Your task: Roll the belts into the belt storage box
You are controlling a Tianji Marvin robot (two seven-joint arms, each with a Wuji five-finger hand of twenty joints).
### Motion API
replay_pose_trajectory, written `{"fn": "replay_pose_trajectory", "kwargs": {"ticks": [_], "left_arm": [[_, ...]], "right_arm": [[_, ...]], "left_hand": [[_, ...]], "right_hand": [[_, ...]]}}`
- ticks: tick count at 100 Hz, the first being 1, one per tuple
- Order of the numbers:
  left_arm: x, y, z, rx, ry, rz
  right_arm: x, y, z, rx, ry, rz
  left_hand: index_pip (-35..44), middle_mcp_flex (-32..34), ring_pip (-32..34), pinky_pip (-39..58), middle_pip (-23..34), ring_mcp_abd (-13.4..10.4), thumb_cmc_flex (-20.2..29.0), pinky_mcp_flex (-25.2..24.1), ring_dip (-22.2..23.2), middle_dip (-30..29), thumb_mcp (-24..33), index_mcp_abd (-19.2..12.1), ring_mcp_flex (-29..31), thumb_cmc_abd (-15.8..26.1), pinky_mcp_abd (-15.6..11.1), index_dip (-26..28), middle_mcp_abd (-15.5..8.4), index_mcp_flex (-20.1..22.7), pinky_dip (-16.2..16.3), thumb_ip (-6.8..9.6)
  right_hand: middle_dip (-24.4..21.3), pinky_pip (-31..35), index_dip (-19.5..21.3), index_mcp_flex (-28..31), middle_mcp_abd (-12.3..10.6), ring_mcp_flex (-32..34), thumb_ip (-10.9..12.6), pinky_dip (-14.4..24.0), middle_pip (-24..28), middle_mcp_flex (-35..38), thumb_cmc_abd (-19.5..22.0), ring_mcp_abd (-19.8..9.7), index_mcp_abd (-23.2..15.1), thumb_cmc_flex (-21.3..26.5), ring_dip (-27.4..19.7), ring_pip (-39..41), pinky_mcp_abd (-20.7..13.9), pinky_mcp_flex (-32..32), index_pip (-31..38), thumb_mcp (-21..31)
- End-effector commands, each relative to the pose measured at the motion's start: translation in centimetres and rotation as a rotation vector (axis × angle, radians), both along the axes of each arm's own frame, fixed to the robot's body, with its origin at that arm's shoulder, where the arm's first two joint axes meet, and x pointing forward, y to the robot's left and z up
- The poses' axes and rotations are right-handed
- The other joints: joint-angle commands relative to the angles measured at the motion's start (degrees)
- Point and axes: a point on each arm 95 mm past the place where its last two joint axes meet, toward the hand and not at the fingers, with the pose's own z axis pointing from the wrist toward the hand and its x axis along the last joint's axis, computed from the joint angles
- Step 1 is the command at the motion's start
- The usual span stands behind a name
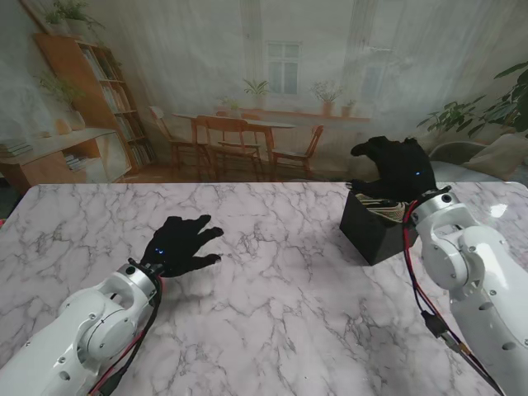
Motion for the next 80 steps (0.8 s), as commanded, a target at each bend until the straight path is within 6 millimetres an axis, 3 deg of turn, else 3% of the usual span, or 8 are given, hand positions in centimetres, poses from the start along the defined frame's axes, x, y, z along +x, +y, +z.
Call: {"fn": "replay_pose_trajectory", "kwargs": {"ticks": [1, 15, 24, 33, 45, 61, 67, 80], "left_arm": [[0.3, -0.3, 0.4, -0.021, -0.019, 0.000], [0.6, -0.7, 0.6, -0.172, -0.091, -0.012], [0.6, -1.2, 0.4, -0.282, -0.090, -0.012], [0.8, -1.5, -0.2, -0.349, -0.068, -0.002], [1.5, -2.1, -2.2, -0.499, 0.031, 0.050], [1.5, -2.1, -4.1, -0.543, 0.131, 0.103], [1.5, -1.9, -4.2, -0.547, 0.149, 0.112], [1.1, -1.8, -4.0, -0.570, 0.144, 0.111]], "right_arm": [[-1.1, 2.9, -1.4, 0.032, 0.025, 0.066], [-3.1, 6.8, -3.1, 0.196, 0.051, 0.185], [-4.2, 9.0, -4.7, 0.301, 0.076, 0.244], [-4.9, 10.7, -6.4, 0.361, 0.118, 0.290], [-4.6, 12.3, -10.2, 0.518, 0.126, 0.373], [-4.8, 12.1, -15.0, 0.547, 0.230, 0.333], [-4.6, 11.7, -15.4, 0.536, 0.247, 0.311], [-4.6, 11.1, -15.7, 0.555, 0.268, 0.289]], "left_hand": [[-2.9, -3.7, -1.3, -1.6, -1.8, 1.3, 1.4, 0.1, -1.2, -1.7, -1.3, 1.3, -1.5, 3.1, -1.2, -1.5, 1.4, -5.2, -1.3, -0.69], [-5.4, -3.9, 1.6, 2.3, 1.0, -0.3, 1.3, -0.2, 0.5, 0.2, -1.4, 1.3, -0.4, 4.2, 1.1, -3.7, -1.6, -10.1, 0.3, -0.48], [-3.9, -4.3, 2.1, 3.3, 2.3, -0.8, 1.4, -0.6, 1.6, 1.6, -1.4, 1.3, -0.7, 4.4, 1.4, -3.1, -2.1, -8.0, 1.1, -0.44], [1.8, -4.9, 2.2, 3.7, 3.6, -1.2, 1.4, -0.7, 2.7, 2.8, -1.4, 2.0, -0.7, 4.5, 1.4, 1.7, -2.4, -5.3, 1.8, -0.41], [3.7, -5.5, 2.0, 3.1, 4.7, -1.0, 1.9, -1.7, 3.0, 3.3, -1.2, 2.6, -1.8, 4.8, 1.2, 4.7, -2.7, -6.2, 1.8, -0.29], [3.0, -0.2, 2.4, 2.8, 7.7, -0.6, 2.5, -2.1, 3.4, 4.8, -1.3, 2.7, -1.2, 4.6, 2.5, 3.6, -3.3, -2.9, 2.3, -0.30], [4.3, 3.2, 2.7, 2.8, 9.3, 0.0, 2.9, -2.1, 3.6, 5.6, -1.2, 2.9, -0.5, 4.4, 2.9, 3.8, -3.7, 0.9, 2.5, -0.28], [4.6, 5.1, 4.4, 3.5, 12.7, -0.6, 2.9, -1.9, 5.6, 9.6, -1.3, 2.7, 0.3, 4.4, 2.7, 2.8, -4.2, 0.9, 3.6, -0.35]], "right_hand": [[-0.9, -0.9, -0.7, 2.0, 0.2, 1.1, 1.6, -1.2, -2.1, 1.6, 2.5, 0.7, -2.3, 1.0, -1.4, -2.5, 2.4, -1.0, -1.7, -2.6], [-1.3, -1.3, -0.9, 1.3, 0.2, 1.2, 1.8, -1.6, -3.5, 2.1, 5.9, 0.1, -1.9, 1.8, -1.0, -3.0, 2.7, -1.4, -3.8, -6.8], [-1.6, -1.1, -1.1, 0.0, 0.1, 1.6, 2.1, -1.6, -4.2, 2.9, 7.7, 0.9, -1.3, 2.3, -0.9, -3.2, 2.6, -1.0, -5.1, -8.8], [-1.5, -0.8, -1.5, -3.6, 0.4, 1.8, 2.3, -1.4, -4.4, 1.9, 10.5, 0.9, -0.1, 2.6, -0.8, -3.3, 2.2, -0.5, -7.1, -11.9], [0.2, 0.7, 0.5, -2.9, -0.2, 4.3, 3.0, -1.1, -0.8, 1.5, 10.5, -2.1, -0.5, 3.8, -0.3, -1.8, 0.5, 1.7, -2.8, -11.0], [0.8, 1.1, 0.3, -2.1, -0.7, 4.3, 2.5, -1.0, 1.0, 1.9, 10.2, -2.3, -1.3, 1.8, 0.0, -1.0, 0.6, 1.7, 0.7, -6.9], [0.8, 1.0, 0.1, -2.2, -1.0, 3.9, 2.5, -1.0, 0.9, 1.7, 10.1, -2.6, -1.5, 1.8, 0.0, -1.1, 0.5, 1.2, 1.0, -6.4], [0.9, 1.1, -0.1, -2.1, -1.2, 3.4, 2.4, -0.9, 1.3, 1.7, 10.0, -2.7, -1.5, 1.5, 0.1, -1.0, 0.3, 0.7, 1.6, -5.4]]}}
